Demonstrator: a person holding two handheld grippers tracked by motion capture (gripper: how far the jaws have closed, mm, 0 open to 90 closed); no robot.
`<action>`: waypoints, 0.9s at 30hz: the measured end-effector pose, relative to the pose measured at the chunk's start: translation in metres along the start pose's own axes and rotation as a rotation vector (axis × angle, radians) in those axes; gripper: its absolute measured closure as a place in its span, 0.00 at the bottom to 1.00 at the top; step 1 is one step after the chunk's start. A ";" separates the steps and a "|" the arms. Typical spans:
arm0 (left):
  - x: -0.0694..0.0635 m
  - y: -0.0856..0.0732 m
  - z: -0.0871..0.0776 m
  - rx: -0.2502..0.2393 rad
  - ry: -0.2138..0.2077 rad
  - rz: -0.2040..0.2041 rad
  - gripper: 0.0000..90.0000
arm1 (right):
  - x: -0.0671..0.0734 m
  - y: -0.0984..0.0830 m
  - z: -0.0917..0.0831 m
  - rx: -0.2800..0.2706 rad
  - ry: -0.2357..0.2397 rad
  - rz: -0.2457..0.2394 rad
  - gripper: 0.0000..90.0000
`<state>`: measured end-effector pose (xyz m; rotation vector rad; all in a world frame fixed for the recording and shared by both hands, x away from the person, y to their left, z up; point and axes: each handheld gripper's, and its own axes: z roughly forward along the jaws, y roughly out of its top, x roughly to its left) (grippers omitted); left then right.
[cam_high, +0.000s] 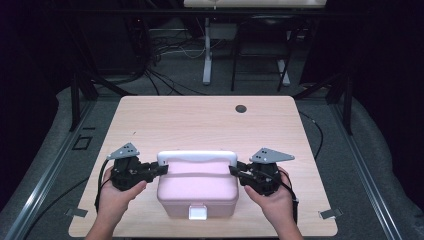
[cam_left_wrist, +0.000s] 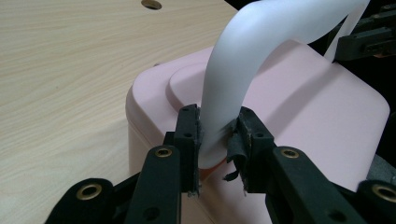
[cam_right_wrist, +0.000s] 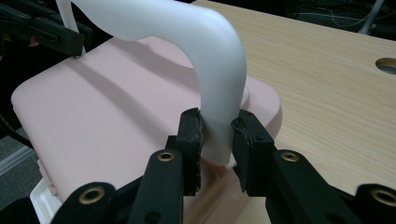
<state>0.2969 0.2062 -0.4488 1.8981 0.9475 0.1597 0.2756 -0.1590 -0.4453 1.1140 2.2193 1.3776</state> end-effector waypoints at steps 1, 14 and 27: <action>0.000 0.000 -0.001 -0.002 -0.004 -0.003 0.81 | 0.000 0.000 0.000 -0.003 0.000 -0.004 0.81; 0.002 0.002 -0.003 -0.046 -0.030 -0.033 0.79 | 0.002 0.004 -0.006 -0.018 0.011 -0.001 0.82; 0.000 -0.001 -0.024 -0.043 -0.008 -0.008 0.65 | 0.002 0.006 -0.005 -0.023 0.006 -0.002 0.82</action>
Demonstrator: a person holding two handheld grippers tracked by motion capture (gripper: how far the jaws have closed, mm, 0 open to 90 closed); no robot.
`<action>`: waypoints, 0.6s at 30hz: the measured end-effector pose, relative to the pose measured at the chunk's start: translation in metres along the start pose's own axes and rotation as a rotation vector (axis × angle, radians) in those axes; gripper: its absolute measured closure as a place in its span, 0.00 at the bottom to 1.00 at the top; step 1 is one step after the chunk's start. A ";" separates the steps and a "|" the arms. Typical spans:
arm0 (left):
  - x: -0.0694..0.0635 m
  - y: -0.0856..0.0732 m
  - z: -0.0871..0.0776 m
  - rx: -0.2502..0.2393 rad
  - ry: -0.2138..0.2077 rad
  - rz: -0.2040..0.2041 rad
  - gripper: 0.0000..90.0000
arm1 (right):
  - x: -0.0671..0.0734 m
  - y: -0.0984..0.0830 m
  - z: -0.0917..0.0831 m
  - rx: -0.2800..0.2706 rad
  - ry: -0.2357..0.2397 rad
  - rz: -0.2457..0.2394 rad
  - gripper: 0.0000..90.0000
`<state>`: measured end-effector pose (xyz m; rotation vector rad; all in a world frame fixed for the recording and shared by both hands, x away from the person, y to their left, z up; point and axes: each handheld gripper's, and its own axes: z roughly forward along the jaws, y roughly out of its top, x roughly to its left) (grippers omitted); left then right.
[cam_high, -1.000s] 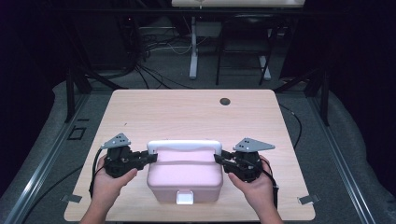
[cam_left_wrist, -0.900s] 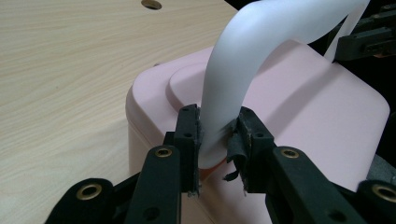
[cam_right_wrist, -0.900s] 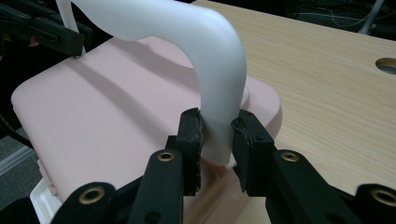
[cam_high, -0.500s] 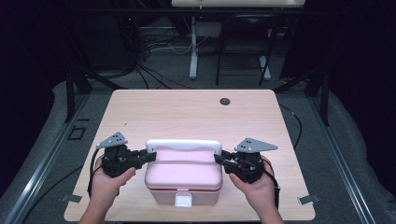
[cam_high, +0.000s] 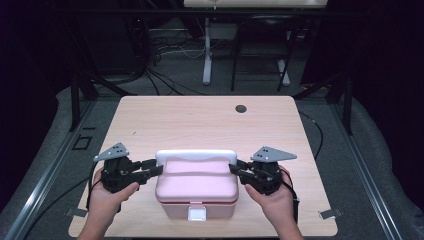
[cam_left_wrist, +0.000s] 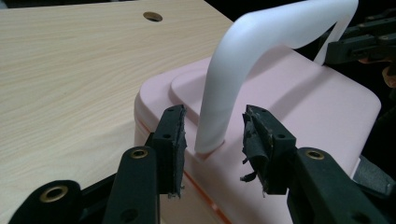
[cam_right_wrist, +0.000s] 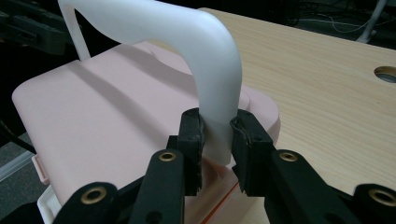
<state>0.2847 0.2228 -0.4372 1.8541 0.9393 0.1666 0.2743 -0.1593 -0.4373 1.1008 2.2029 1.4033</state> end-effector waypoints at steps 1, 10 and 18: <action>0.000 0.000 0.000 0.000 0.000 0.000 0.65 | 0.000 0.000 0.000 0.002 0.000 -0.001 0.82; -0.005 -0.010 -0.019 -0.005 0.005 0.027 0.65 | 0.000 0.003 -0.004 -0.016 0.002 0.003 0.82; -0.005 -0.027 -0.023 0.025 0.016 0.040 0.65 | 0.001 0.005 -0.006 -0.026 0.002 0.006 0.82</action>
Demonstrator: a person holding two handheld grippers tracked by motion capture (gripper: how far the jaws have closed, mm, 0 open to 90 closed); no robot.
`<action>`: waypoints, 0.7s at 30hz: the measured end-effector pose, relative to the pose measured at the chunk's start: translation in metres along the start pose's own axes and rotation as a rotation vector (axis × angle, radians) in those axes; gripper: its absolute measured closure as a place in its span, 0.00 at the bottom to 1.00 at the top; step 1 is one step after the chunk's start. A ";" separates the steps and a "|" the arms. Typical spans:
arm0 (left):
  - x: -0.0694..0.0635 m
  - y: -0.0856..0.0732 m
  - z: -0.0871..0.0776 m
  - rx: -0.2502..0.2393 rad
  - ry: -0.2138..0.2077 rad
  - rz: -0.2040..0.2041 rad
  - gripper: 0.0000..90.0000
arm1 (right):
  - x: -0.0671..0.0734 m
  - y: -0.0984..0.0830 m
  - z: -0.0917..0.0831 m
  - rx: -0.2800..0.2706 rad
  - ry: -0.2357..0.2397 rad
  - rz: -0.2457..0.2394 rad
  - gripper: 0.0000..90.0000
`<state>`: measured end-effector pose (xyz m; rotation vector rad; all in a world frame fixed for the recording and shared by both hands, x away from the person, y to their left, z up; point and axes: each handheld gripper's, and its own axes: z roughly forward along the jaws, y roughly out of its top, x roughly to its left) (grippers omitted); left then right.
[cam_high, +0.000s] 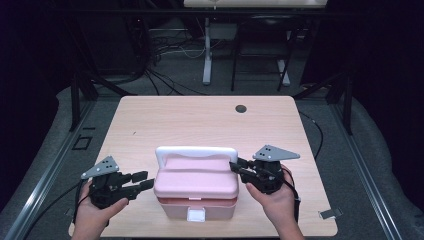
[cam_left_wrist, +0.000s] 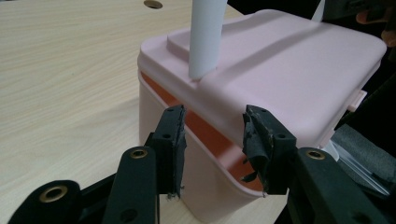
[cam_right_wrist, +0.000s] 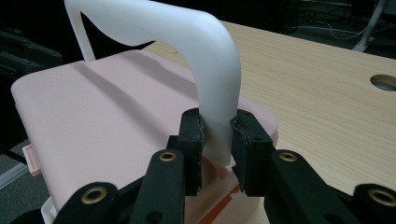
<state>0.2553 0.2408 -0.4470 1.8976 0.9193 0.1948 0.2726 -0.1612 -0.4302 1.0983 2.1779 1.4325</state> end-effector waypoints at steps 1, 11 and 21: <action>0.000 0.000 0.000 0.000 0.000 0.000 0.66 | 0.000 0.000 0.000 0.000 0.000 0.000 0.82; -0.001 -0.015 -0.003 0.004 0.003 -0.002 0.67 | 0.000 0.001 0.000 -0.002 -0.004 -0.006 0.82; -0.005 -0.024 0.002 0.024 -0.003 -0.002 0.68 | 0.001 0.001 0.000 -0.003 -0.007 -0.008 0.82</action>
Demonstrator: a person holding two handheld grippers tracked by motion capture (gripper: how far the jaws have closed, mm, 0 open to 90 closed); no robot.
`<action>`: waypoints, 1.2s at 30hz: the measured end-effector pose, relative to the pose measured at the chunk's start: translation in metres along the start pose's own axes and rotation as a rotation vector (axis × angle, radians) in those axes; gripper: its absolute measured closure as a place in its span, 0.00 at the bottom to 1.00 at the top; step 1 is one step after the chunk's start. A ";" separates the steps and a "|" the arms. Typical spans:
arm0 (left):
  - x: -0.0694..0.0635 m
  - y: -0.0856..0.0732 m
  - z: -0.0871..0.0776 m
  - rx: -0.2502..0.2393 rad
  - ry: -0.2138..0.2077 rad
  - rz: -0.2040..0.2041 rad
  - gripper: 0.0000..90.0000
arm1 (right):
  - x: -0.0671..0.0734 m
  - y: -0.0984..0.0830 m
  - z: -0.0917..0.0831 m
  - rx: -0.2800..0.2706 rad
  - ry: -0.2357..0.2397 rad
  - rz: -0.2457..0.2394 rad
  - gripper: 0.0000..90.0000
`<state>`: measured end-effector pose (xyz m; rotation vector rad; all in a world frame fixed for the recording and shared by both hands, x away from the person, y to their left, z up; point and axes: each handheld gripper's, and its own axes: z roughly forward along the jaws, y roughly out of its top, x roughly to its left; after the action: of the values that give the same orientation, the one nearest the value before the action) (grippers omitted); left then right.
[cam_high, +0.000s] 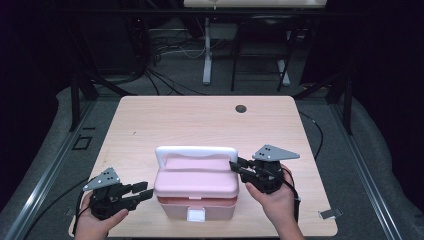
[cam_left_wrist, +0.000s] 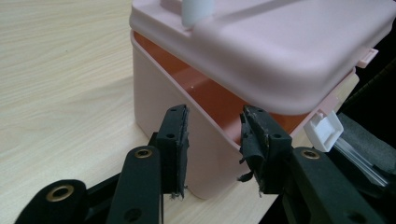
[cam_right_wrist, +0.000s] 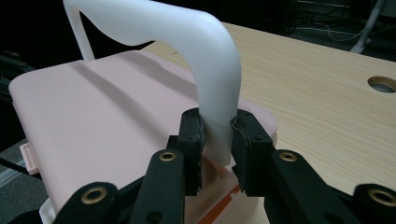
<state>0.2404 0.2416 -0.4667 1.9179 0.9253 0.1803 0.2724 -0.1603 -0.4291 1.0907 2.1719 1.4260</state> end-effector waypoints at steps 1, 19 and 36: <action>0.000 0.000 0.000 0.001 -0.002 0.006 0.68 | 0.000 0.000 0.000 -0.002 0.001 0.001 0.82; -0.009 0.007 0.003 -0.010 -0.002 0.028 0.67 | -0.003 -0.001 -0.001 -0.016 -0.004 0.011 0.80; -0.009 0.030 -0.005 -0.067 0.010 0.054 0.67 | 0.000 -0.003 -0.026 -0.016 -0.062 -0.011 0.81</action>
<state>0.2473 0.2318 -0.4377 1.8823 0.8634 0.2499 0.2552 -0.1775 -0.4199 1.1002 2.1173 1.3841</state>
